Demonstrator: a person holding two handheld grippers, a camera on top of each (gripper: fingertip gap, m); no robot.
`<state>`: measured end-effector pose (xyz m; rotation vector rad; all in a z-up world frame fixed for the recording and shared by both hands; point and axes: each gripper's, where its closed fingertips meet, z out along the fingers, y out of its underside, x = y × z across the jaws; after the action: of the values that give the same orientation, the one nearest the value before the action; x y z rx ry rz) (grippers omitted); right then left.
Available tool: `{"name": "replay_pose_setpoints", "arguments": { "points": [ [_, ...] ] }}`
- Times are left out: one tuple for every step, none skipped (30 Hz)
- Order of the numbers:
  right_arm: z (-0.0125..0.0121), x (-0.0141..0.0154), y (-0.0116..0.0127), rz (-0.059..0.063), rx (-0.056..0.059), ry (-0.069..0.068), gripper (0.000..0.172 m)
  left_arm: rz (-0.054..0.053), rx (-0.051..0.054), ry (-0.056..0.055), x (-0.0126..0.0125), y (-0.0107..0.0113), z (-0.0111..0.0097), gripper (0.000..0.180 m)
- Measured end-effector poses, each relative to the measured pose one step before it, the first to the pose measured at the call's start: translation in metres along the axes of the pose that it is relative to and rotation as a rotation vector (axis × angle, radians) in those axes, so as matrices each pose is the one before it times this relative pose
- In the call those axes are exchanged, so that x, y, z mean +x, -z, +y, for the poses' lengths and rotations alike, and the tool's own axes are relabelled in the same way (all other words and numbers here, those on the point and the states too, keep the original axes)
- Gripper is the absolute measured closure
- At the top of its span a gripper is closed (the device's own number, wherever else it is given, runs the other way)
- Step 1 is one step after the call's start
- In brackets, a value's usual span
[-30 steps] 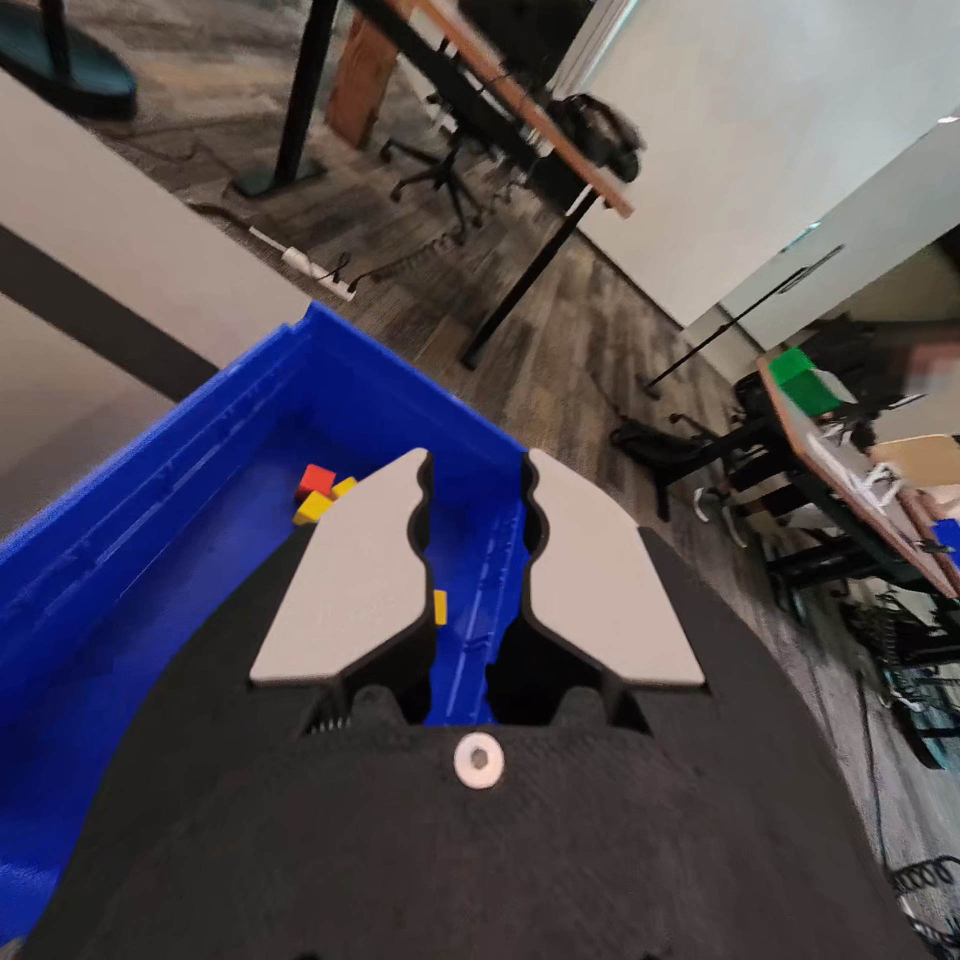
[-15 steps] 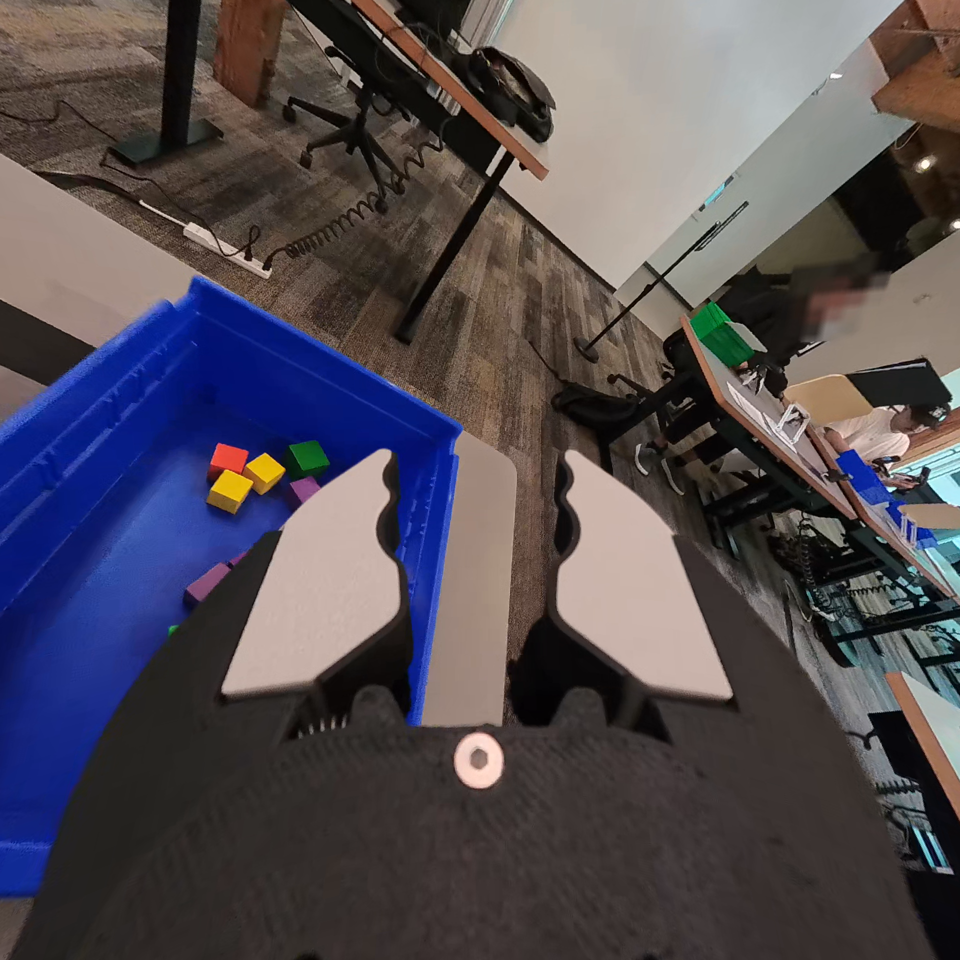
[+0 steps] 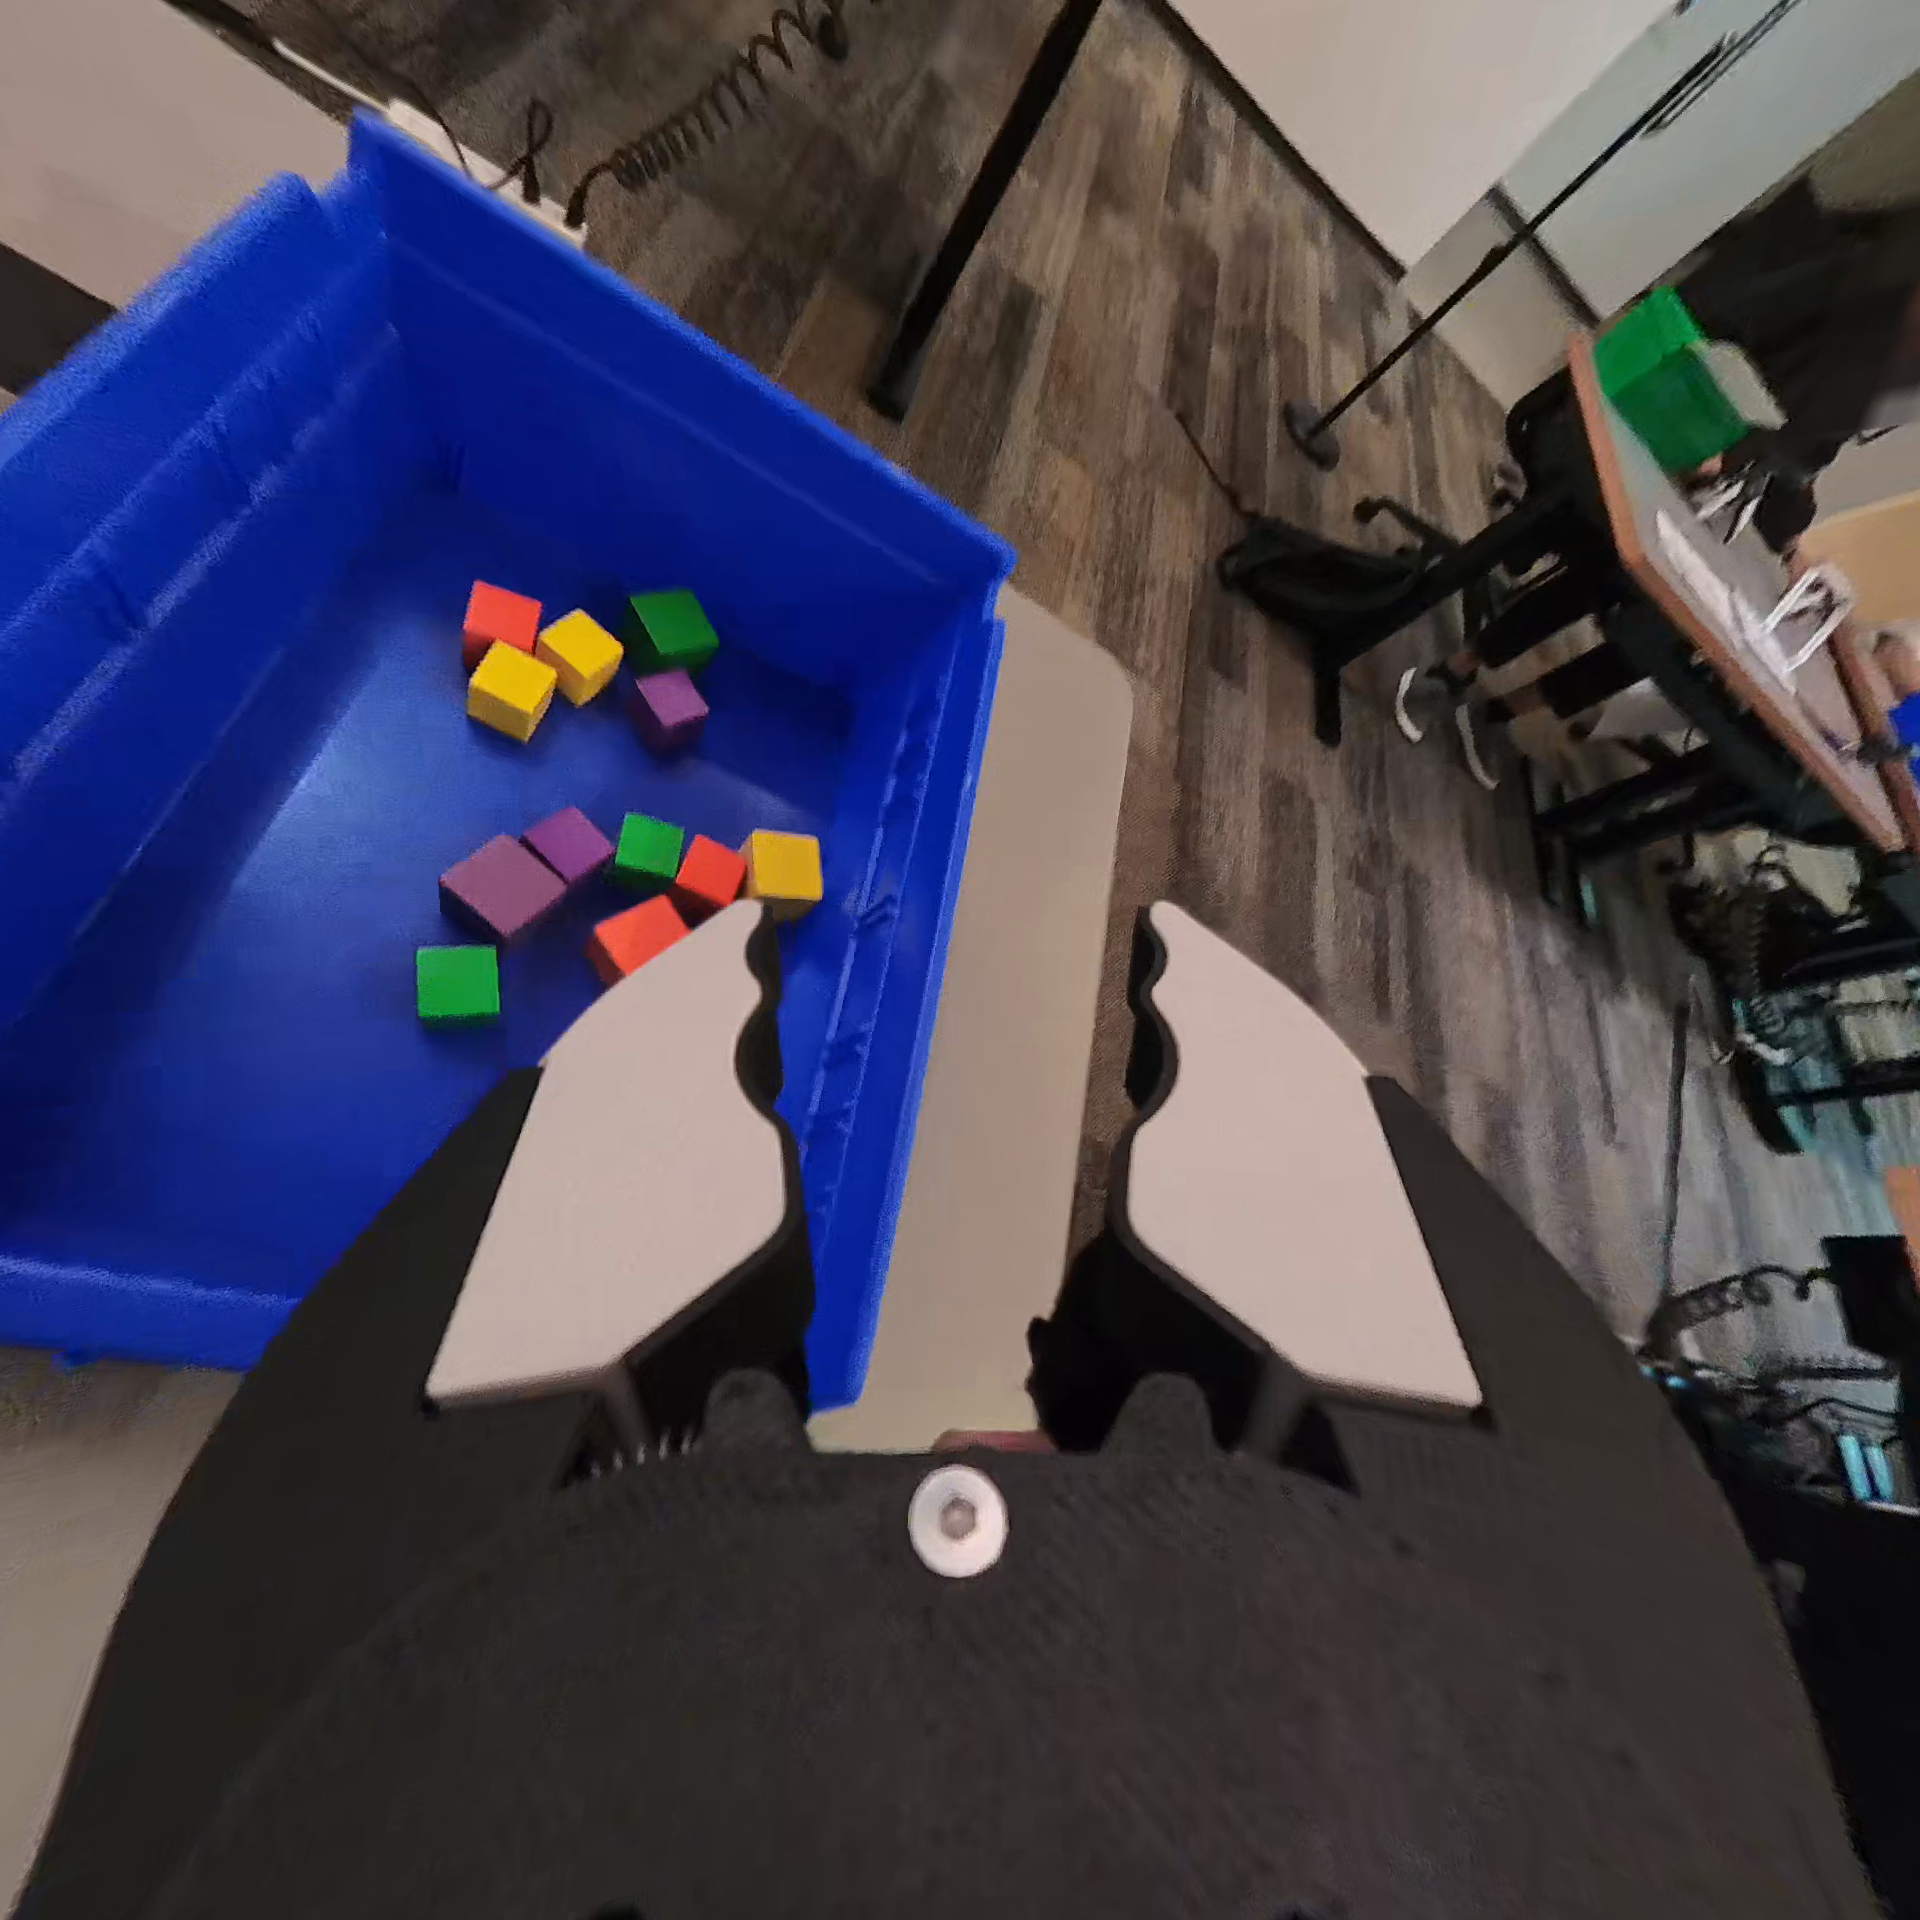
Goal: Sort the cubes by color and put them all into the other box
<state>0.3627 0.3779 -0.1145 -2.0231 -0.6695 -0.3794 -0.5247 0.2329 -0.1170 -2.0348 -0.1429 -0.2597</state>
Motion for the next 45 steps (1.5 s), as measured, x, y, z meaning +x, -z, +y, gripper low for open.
{"name": "replay_pose_setpoints", "arguments": {
  "points": [
    [0.00891,-0.00143,-0.00105,-0.0141,-0.0077,-0.025,0.106,-0.0088,-0.0133,0.0131,-0.00805,-0.00397,0.00797,0.124],
    [0.00925,-0.00043,-0.00159,-0.0082,-0.0111,-0.0267,0.106,-0.009,-0.016,0.0142,-0.00754,-0.00433,0.00761,0.123],
    [0.00916,0.00021,-0.00178,-0.0021,-0.015,-0.0152,0.105,-0.0018,-0.0157,0.0118,-0.00533,-0.00477,0.00709,0.123],
    [0.00871,0.00035,-0.00187,0.002,-0.0168,-0.0048,0.105,0.0005,-0.0183,0.006,-0.00329,-0.0052,0.0073,0.123],
    [0.00789,0.00008,-0.00195,0.0021,-0.0162,-0.0053,0.104,-0.0046,-0.0264,0.002,-0.00275,-0.0058,0.00779,0.123],
    [0.00654,-0.00114,-0.00232,-0.0053,-0.0122,-0.0111,0.104,-0.0066,-0.0281,-0.001,-0.00218,-0.00589,0.00745,0.123],
    [0.0058,-0.00164,-0.00258,-0.0089,-0.0117,-0.0147,0.104,-0.0015,-0.0187,-0.0001,-0.00077,-0.00562,0.00573,0.123],
    [0.00577,-0.00076,-0.00267,0.0001,-0.0145,-0.0065,0.104,0.0045,-0.0121,0.0012,0.00071,-0.00514,0.00454,0.124],
    [0.00563,-0.00018,-0.00277,0.0055,-0.0163,0.0018,0.104,-0.0012,-0.0158,-0.0007,0.00004,-0.00488,0.0044,0.124],
    [0.00523,-0.00127,-0.00294,-0.0019,-0.0159,0.0014,0.104,-0.0069,-0.0152,-0.0009,-0.00089,-0.00459,0.00392,0.124],
    [0.0044,-0.00233,-0.00294,-0.009,-0.0134,-0.0028,0.105,-0.0026,-0.0114,0.0022,-0.00048,-0.00427,0.0033,0.126],
    [0.00328,-0.00303,-0.00301,-0.0135,-0.009,-0.0013,0.106,0.0024,-0.0145,0.0022,0.00009,-0.00436,0.00337,0.128],
    [0.00282,-0.00375,-0.00305,-0.018,-0.0078,0.0003,0.107,-0.0052,-0.021,-0.0005,-0.00114,-0.00463,0.00391,0.128],
    [0.00236,-0.00293,-0.0029,-0.0134,-0.0068,0.0016,0.111,-0.0126,-0.0222,-0.0028,-0.00235,-0.00439,0.00404,0.131],
    [0.00203,-0.00228,-0.00286,-0.0096,-0.005,0.0026,0.114,-0.0026,-0.0175,-0.0015,-0.00094,-0.00434,0.0034,0.137],
    [0.00228,-0.00151,-0.00278,-0.0053,-0.0086,0.0021,0.117,0.0072,-0.0108,0.0031,0.00039,-0.0038,0.00247,0.141],
    [0.00247,-0.00053,-0.00264,0.0006,-0.0108,0.0025,0.12,-0.0007,-0.0075,0.0028,-0.00087,-0.0031,0.00199,0.144],
    [0.00204,-0.0018,-0.00282,-0.0072,-0.0083,0.005,0.125,-0.0087,-0.0077,-0.0009,-0.00203,-0.00246,0.00178,0.148],
    [0.0014,-0.00183,-0.0027,-0.0068,-0.0043,0.001,0.125,-0.0042,-0.0046,-0.0003,-0.00155,-0.00219,0.00152,0.151],
    [0.00157,-0.00069,-0.00254,-0.0006,-0.0068,0.001,0.127,0.0011,0.0009,0.0042,-0.00099,-0.00202,0.0009,0.154],
    [0.00017,0.00175,-0.00121,0.0153,0.0034,0.0055,0.131,0.0046,0.0031,0.0086,-0.00105,-0.00121,0.00068,0.157],
    [-0.00003,0.00233,-0.00012,0.0122,0.0027,0.0048,0.137,0.0099,0.0063,0.015,-0.00077,0.00007,-0.00051,0.16],
    [0.00048,0.00097,-0.00016,-0.0022,-0.0036,-0.0035,0.14,0.0025,0.0065,0.0054,-0.00084,0.00042,-0.00076,0.162],
    [-0.00037,0.00073,-0.00023,-0.0025,0.0034,-0.0043,0.142,-0.0063,-0.0016,-0.0031,-0.001,0.00011,0.00007,0.163],
    [-0.00014,0.00099,-0.00059,0.0022,0.0029,-0.0011,0.143,-0.0099,-0.0047,-0.0061,-0.0009,0.00009,0.0001,0.165],
    [0.00002,0.00099,-0.00047,0.0044,0.0005,0.0002,0.144,-0.0096,-0.0036,-0.0087,-0.00065,0.00004,-0.00032,0.166],
    [-0.00014,0.00165,-0.00003,0.0066,0.0019,-0.0029,0.142,-0.0075,-0.004,-0.0063,-0.00048,-0.00018,-0.0002,0.167],
    [-0.00003,0.00244,0.00013,0.007,0.0022,-0.0159,0.139,-0.0076,-0.0054,-0.0041,-0.00066,-0.00003,0.00005,0.169],
    [0.0002,-0.00072,-0.00015,-0.0131,0.0028,-0.0124,0.143,-0.0109,-0.0047,-0.0069,-0.00126,0.0,-0.00011,0.172],
    [0.00033,-0.00158,-0.00076,-0.0125,0.0007,-0.0053,0.147,-0.01,-0.0025,-0.0092,-0.00078,-0.00006,-0.00044,0.174],
    [-0.0004,0.0003,-0.00042,0.0061,0.0033,0.003,0.147,-0.0047,-0.0031,-0.0087,-0.0001,-0.00036,-0.0003,0.175],
    [-0.00005,0.00035,-0.00014,0.0067,-0.0014,0.007,0.147,0.0009,-0.0066,-0.0067,0.00075,-0.00045,0.00007,0.175],
    [-0.00004,-0.00003,0.00005,0.0028,-0.0023,0.0031,0.147,0.0038,-0.0058,-0.0043,0.0013,-0.00036,-0.00004,0.175],
    [-0.00011,-0.00007,0.00001,-0.0012,0.0007,-0.0005,0.148,-0.0004,-0.004,-0.0043,0.00102,-0.00031,-0.00001,0.175],
    [-0.00025,-0.00036,-0.00002,-0.0059,0.0037,-0.0085,0.149,0.0005,0.0001,0.0009,0.00066,0.00002,-0.00013,0.175],
    [-0.00011,-0.00075,0.00025,-0.0144,0.0045,-0.016,0.15,0.0047,0.002,0.0043,0.00058,0.0003,0.00011,0.175],
    [-0.00009,-0.00173,0.00079,-0.0294,-0.0005,-0.0257,0.153,0.004,0.0002,0.002,0.00053,0.00025,0.00081,0.175],
    [-0.00021,-0.00233,0.00119,-0.0381,-0.0038,-0.0333,0.156,0.0023,0.0005,0.003,0.00062,0.00077,0.00084,0.175],
    [-0.00121,-0.00224,0.00112,-0.0345,0.0051,-0.0279,0.158,0.0013,-0.0004,0.0024,0.00068,0.0011,0.00101,0.175],
    [-0.00098,-0.00242,0.00108,-0.0352,0.0027,-0.027,0.161,0.0017,-0.0041,0.0,0.00092,0.00147,0.00127,0.175],
    [-0.00095,-0.00229,0.00121,-0.037,0.0004,-0.0326,0.164,0.0057,-0.0038,0.0035,0.0013,0.00177,0.00131,0.175],
    [-0.00188,-0.00123,0.00187,-0.0277,0.008,-0.0275,0.166,0.0093,-0.0047,0.0066,0.00141,0.00198,0.00139,0.175],
    [-0.00083,0.00035,0.00187,-0.0072,0.0007,0.0017,0.166,0.008,-0.0064,0.0012,0.00138,0.00197,0.00151,0.175],
    [0.00003,0.00038,0.00167,-0.0019,-0.0092,0.0119,0.166,0.0052,-0.0063,-0.0031,0.00116,0.00234,0.00117,0.175],
    [0.00021,0.00014,0.00152,-0.0033,-0.0094,0.0083,0.167,0.0031,-0.006,-0.0032,0.00087,0.00282,0.00108,0.175]
  ]
}}
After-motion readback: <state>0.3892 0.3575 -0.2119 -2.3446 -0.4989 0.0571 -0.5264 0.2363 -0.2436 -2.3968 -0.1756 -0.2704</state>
